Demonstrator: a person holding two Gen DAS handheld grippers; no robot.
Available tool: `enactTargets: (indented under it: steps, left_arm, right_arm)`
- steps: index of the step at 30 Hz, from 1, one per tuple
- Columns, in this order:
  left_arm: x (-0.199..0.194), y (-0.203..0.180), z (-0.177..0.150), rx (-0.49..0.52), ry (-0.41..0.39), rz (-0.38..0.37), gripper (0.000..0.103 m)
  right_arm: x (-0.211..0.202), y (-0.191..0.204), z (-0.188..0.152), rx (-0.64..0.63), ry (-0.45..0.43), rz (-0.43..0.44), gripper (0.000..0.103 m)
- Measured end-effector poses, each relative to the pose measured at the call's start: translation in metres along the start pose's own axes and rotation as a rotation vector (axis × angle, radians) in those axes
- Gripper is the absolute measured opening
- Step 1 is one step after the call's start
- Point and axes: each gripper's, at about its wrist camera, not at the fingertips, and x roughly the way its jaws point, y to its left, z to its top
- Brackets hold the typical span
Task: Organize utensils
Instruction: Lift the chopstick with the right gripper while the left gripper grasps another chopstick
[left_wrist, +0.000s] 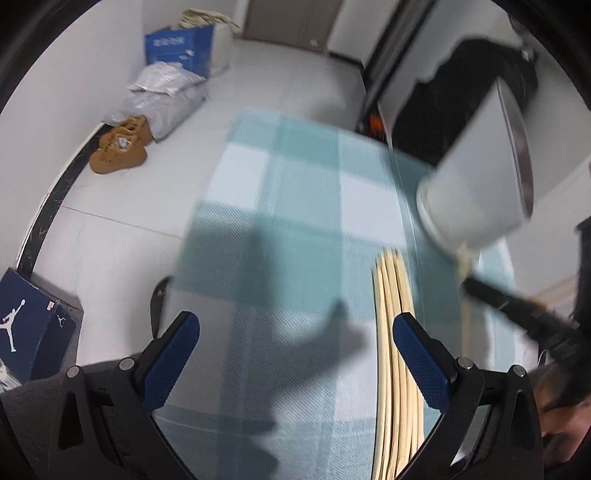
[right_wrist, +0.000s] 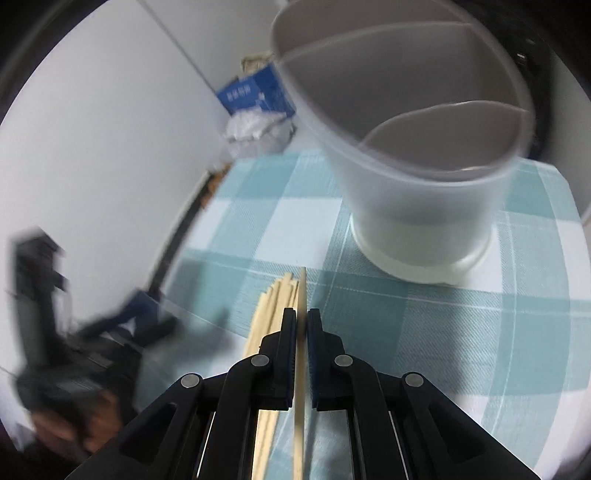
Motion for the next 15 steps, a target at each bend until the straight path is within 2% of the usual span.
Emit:
enactTargets:
  steps: [6,10,15]
  left_arm:
    - [0.004,-0.018,-0.012,0.105,0.046,0.073,0.102]
    - [0.013,-0.021,-0.018,0.134,0.097,0.131,0.102]
    - [0.017,-0.028,-0.017,0.182,0.106,0.201,0.101]
  right_arm:
    - [-0.038,-0.027,-0.006,0.087,-0.093,0.116,0.005]
    - [-0.044,-0.042,-0.010,0.135,-0.134,0.167,0.005]
    - [-0.046,-0.058,-0.015,0.193,-0.168,0.205,0.005]
